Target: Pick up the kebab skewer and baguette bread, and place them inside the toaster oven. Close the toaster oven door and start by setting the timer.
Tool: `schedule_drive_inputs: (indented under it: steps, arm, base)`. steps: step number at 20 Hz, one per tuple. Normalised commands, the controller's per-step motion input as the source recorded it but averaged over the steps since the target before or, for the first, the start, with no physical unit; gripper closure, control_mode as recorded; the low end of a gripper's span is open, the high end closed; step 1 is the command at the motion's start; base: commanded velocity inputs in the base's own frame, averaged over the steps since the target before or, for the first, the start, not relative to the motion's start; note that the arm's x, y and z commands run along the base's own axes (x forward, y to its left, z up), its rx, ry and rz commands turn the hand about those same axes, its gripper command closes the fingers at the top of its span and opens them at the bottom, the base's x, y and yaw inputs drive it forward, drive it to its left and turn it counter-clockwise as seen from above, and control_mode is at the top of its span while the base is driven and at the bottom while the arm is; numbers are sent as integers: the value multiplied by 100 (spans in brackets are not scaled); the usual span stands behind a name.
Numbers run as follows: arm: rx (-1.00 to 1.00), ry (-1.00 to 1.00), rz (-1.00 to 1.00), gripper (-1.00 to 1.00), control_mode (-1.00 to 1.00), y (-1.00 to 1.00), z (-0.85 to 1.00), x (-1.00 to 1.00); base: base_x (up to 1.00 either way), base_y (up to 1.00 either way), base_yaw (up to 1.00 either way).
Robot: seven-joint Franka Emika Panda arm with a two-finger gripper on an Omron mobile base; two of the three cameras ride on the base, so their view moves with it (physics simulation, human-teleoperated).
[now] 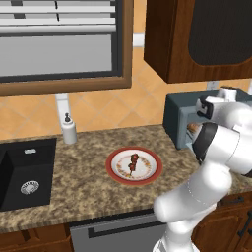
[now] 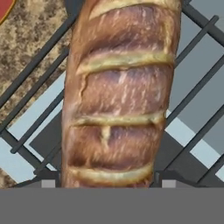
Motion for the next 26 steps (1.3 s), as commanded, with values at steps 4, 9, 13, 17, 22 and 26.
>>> schedule_drive_inputs:
  steps: [4,9,13,17,22,26]
  arm:
    - [0,-2,0,-100,-100,-2,25,-9]
    - [0,-8,0,-100,-100,0,36,-48]
    - [0,-8,-8,-100,-100,28,13,-100]
    - [1,0,-27,-100,-100,49,11,-97]
    - [0,0,-33,-100,-100,64,27,-64]
    - [0,0,-35,-100,-100,86,7,-25]
  base:
    - [0,0,0]
    - [0,0,0]
    - [0,0,0]
    - [0,0,0]
    - [0,0,0]
    - [0,0,0]
